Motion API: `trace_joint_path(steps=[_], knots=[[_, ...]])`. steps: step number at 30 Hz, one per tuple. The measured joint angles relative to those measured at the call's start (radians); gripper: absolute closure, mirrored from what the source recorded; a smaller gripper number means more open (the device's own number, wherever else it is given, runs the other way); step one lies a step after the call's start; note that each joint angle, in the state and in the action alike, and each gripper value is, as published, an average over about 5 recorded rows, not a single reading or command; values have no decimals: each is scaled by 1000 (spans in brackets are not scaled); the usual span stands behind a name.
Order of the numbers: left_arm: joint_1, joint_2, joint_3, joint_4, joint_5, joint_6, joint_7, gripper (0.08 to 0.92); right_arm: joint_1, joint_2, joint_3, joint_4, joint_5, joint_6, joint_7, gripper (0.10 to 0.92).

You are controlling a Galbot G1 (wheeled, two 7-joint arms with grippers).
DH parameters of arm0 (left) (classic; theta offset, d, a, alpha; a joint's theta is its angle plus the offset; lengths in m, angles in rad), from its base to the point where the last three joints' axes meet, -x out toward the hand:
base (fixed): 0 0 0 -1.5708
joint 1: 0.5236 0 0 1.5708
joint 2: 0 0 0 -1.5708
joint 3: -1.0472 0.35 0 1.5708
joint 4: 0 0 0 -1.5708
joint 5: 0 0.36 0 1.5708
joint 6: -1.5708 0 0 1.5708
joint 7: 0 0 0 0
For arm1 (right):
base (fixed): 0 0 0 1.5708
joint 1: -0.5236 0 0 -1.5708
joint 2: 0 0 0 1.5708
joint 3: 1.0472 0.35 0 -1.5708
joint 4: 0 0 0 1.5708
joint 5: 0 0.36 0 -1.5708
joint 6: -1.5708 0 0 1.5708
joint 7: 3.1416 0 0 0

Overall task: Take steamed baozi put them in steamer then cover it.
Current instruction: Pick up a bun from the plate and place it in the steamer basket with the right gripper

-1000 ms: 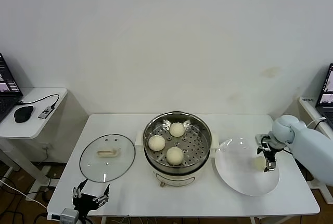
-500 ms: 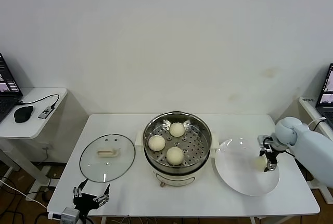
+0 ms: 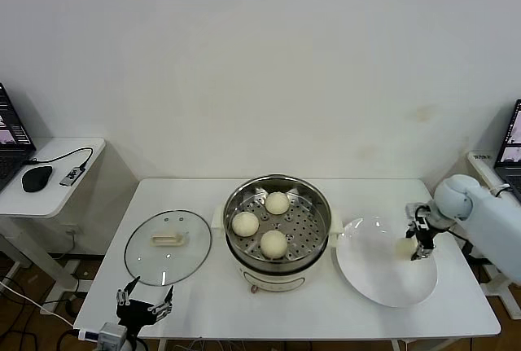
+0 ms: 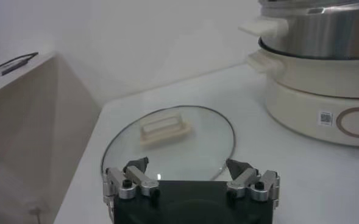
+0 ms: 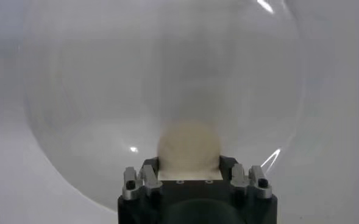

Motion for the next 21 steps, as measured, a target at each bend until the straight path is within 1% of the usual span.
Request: trace_joint_path(steps=[10, 21], knots=[[-14, 4, -20, -12, 36, -25, -10, 177, 338, 35, -265, 107, 229, -104, -27, 420], [-32, 6, -29, -23, 67, -47, -10, 177, 682, 176, -552, 147, 477, -224, -39, 419]])
